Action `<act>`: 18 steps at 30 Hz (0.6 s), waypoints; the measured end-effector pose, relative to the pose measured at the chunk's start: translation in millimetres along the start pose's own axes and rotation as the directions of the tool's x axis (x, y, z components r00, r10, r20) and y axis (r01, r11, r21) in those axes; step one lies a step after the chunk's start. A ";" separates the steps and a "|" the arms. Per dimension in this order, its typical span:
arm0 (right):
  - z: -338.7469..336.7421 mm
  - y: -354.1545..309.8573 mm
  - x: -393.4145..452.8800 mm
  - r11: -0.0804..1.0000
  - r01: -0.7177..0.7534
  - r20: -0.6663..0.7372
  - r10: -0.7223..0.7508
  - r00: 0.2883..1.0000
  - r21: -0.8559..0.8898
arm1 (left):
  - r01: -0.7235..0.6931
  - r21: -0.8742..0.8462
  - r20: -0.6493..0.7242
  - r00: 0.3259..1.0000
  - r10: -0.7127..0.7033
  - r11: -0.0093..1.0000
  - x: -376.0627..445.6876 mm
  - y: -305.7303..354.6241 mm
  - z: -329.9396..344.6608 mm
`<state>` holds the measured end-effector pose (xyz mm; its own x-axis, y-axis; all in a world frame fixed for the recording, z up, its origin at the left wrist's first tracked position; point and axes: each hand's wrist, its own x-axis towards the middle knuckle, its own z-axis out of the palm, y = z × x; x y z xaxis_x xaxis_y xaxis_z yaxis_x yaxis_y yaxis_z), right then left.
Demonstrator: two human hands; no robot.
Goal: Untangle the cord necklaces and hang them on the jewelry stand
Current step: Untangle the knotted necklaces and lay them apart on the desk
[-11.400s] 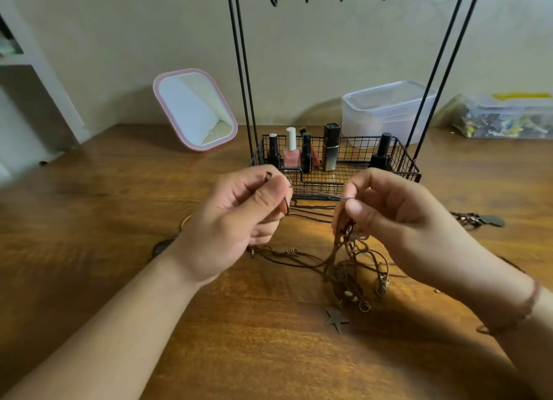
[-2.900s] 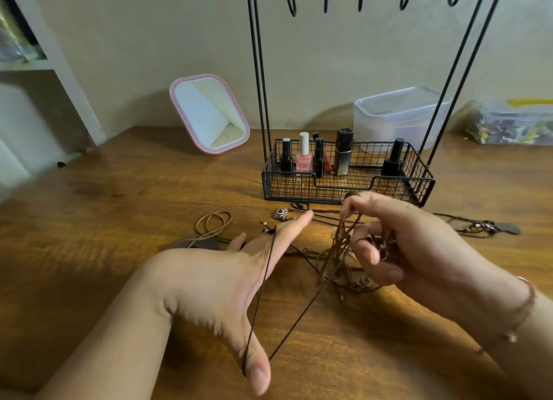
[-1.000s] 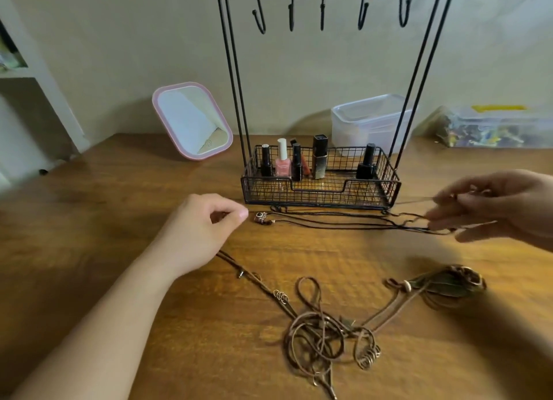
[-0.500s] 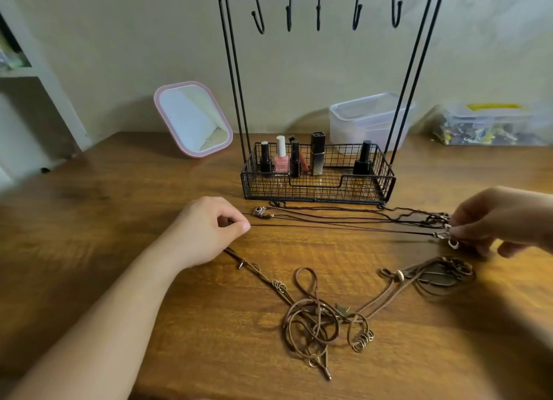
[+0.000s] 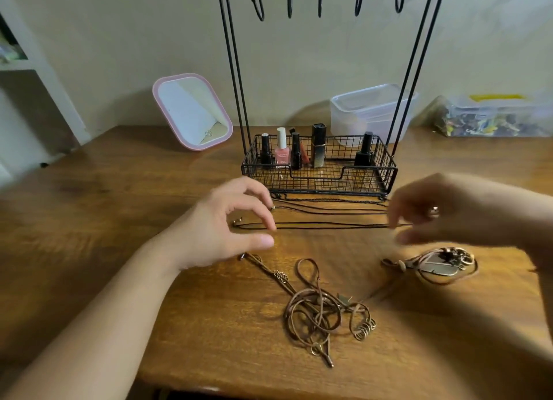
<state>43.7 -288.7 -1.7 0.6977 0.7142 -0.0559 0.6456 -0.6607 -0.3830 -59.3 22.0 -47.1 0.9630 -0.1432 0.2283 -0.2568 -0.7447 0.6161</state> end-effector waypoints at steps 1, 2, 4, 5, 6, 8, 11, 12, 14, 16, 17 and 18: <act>6.0 -18.1 -1.1 0.995 0.072 0.155 -0.081 0.985 0.061 | -0.047 -0.022 0.126 0.991 0.050 0.999 -2.4 4.9 -0.4; 13.7 -31.9 -2.1 0.993 0.092 0.294 -0.109 0.950 0.072 | -0.072 -0.015 0.249 0.966 0.073 0.997 -3.8 8.4 0.4; 29.1 -44.1 -1.9 0.992 0.111 0.422 -0.076 0.904 -0.061 | -0.093 0.050 0.396 0.916 0.066 0.994 -4.3 10.5 4.3; 34.9 -45.6 -0.6 0.982 0.134 0.416 -0.067 0.907 -0.134 | -0.099 0.073 0.418 0.907 0.060 0.992 -3.8 9.9 6.4; 38.6 -45.8 0.8 0.972 0.156 0.396 -0.075 0.915 -0.177 | -0.104 0.079 0.419 0.906 0.062 0.991 -2.9 8.9 8.1; 41.6 -45.5 3.2 0.966 0.160 0.389 -0.069 0.918 -0.206 | -0.111 0.080 0.412 0.909 0.068 0.991 -1.9 7.6 10.0; 44.7 -38.7 4.2 0.960 0.186 0.400 -0.090 0.912 -0.209 | -0.130 0.095 0.439 0.895 0.075 0.987 -2.3 7.0 10.1; 43.4 -34.1 4.0 0.961 0.208 0.389 -0.124 0.913 -0.180 | -0.132 0.083 0.430 0.899 0.084 0.988 -2.5 6.9 8.8; 34.7 -24.4 3.9 0.966 0.250 0.309 -0.219 0.925 -0.063 | -0.100 0.006 0.348 0.933 0.092 0.995 -3.7 6.8 2.7; 22.5 -11.2 4.7 0.935 0.290 0.217 -0.332 0.918 0.202 | -0.029 -0.160 0.242 0.968 0.067 0.987 -4.7 3.3 -6.3; 18.6 -4.6 4.6 0.881 0.287 0.191 -0.377 0.906 0.376 | 0.009 -0.256 0.208 0.977 0.046 0.967 -5.6 1.4 -10.3; 16.9 0.8 4.3 0.805 0.253 0.172 -0.398 0.901 0.537 | 0.047 -0.353 0.190 0.981 0.023 0.934 -6.5 -0.8 -13.3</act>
<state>41.9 -282.3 -17.8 0.3185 0.9462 -0.0566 0.5297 -0.2271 -0.8172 -66.5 32.2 -39.1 0.9549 -0.2814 0.0946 -0.2236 -0.4722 0.8527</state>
